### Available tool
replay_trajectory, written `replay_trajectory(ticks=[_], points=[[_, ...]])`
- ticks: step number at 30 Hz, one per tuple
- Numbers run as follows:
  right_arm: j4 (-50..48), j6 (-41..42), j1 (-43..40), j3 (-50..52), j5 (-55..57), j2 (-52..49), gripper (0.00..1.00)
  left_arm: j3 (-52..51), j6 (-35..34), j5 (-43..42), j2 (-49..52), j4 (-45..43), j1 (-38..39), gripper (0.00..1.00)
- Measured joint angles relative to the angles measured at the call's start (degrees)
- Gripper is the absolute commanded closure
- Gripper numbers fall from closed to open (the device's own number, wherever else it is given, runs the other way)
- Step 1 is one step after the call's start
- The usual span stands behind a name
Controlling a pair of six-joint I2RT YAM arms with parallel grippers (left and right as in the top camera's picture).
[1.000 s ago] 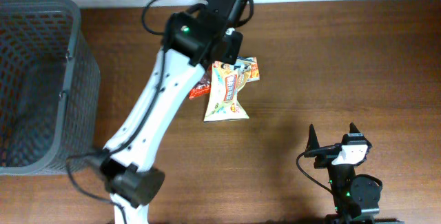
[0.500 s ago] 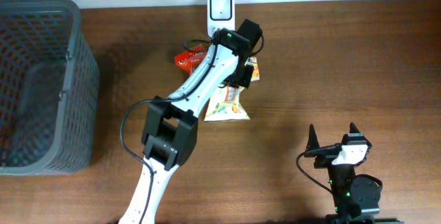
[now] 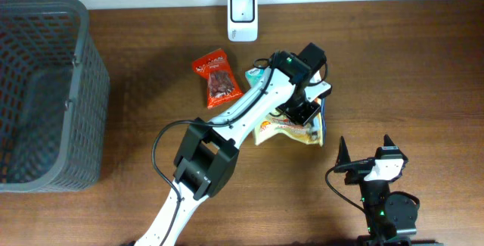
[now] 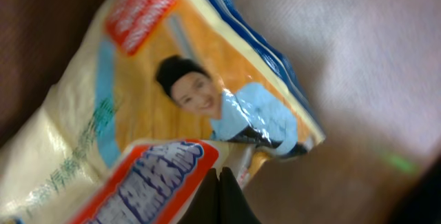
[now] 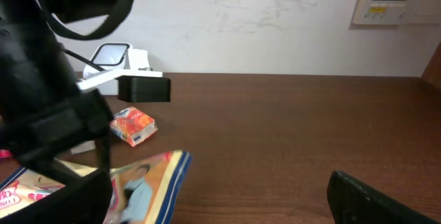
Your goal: Scan the item barcode
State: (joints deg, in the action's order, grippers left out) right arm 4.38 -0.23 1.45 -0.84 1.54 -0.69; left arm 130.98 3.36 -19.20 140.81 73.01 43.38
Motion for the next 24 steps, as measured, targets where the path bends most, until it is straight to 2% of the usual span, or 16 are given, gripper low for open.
replay_trajectory(ticks=[5, 8, 15, 20, 24], points=[[0.0, -0.02, 0.0, 0.0, 0.0, 0.0, 0.02, 6.38, 1.4, -0.37, 0.2, 11.08, -1.68, 1.0], [0.0, -0.02, 0.0, 0.0, 0.0, 0.0, 0.02, 6.71, 0.31, 0.2, 0.31, 13.57, -2.54, 1.0], [0.0, -0.07, 0.0, 0.0, 0.0, 0.0, 0.02, 6.71, -6.29, 0.98, 2.21, 13.2, -2.54, 1.0], [0.0, -0.04, 0.0, 0.0, 0.0, 0.0, 0.01, 4.02, -7.54, 1.64, 3.13, 5.88, -2.54, 1.0], [0.0, -0.04, 0.0, 0.0, 0.0, 0.0, 0.02, 2.29, -9.27, 1.68, 5.99, 4.15, -2.54, 1.0]])
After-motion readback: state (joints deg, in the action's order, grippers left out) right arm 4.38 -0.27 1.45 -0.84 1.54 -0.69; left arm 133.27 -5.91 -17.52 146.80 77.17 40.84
